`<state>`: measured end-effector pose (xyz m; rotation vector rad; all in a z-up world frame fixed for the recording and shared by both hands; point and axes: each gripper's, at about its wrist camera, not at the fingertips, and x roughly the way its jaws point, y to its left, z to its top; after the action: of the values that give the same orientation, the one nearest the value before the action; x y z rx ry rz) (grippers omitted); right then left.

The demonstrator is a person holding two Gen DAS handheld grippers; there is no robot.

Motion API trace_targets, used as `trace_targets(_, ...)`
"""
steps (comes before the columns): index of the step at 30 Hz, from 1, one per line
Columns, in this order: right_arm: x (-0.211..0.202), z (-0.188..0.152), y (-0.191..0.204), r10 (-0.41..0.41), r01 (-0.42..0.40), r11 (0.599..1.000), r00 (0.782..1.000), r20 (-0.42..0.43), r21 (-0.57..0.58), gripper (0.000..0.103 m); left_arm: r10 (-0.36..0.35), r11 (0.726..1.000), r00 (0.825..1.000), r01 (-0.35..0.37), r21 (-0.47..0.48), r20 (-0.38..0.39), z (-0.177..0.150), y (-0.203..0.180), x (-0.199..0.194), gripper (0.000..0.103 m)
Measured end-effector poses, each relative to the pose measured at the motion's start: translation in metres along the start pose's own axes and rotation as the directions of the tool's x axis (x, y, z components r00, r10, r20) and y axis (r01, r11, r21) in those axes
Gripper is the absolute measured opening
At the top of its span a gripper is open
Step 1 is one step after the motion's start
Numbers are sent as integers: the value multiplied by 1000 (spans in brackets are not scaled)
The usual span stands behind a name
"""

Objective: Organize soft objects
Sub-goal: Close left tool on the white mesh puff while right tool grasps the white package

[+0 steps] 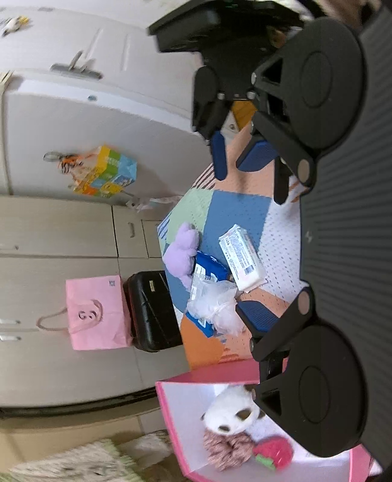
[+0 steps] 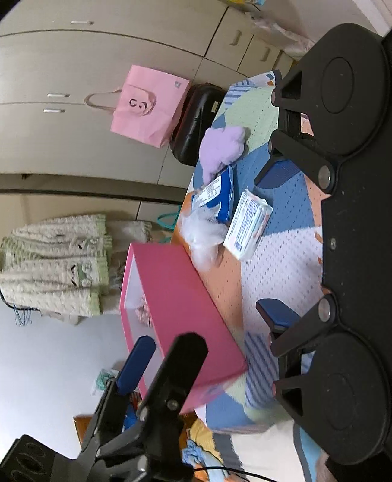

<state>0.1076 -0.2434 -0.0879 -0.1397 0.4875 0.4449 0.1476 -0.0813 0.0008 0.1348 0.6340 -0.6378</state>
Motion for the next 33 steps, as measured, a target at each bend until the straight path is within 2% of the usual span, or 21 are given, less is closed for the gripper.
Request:
trace_targets(2,10,-3,-5,-18,18,1000,1000,2,19,84,13,1000,1000,-12,-22,16,-1,4,12,93)
trace_targets(5,24,-7,-8,-48,47,998,999,11,28,84,68,997,997,-67,-35,42,-3,9,30,93)
trace_targets(11,53,-17,-10,-49,49,996,999,-2,73,84,167,986,983,-166,-18,78,-1,13,64,90)
trace_targets(17,77,-16,-10,-95,97,992,995,-18,85,85,211,977,975,-208,-46,70,-2,22,98,89)
trace_targets(20,87,-13,-9,-104,108,991,993,-53,83,85,264,963,962,-259,-75,66,-1,29,112,89)
trace_targets(22,93,-9,-7,-127,134,987,989,-78,91,89,264,961,964,-259,-94,44,-1,35,122,89)
trace_targets(24,98,-6,-8,-136,148,983,985,-104,112,90,249,962,968,-245,-123,19,-1,41,130,85)
trace_targets(26,103,-3,-11,-111,127,983,986,-121,133,91,236,958,972,-232,-170,1,-3,49,135,79)
trace_targets(33,120,7,-9,-99,115,987,985,-142,109,93,264,936,964,-258,-239,-5,-6,62,141,56)
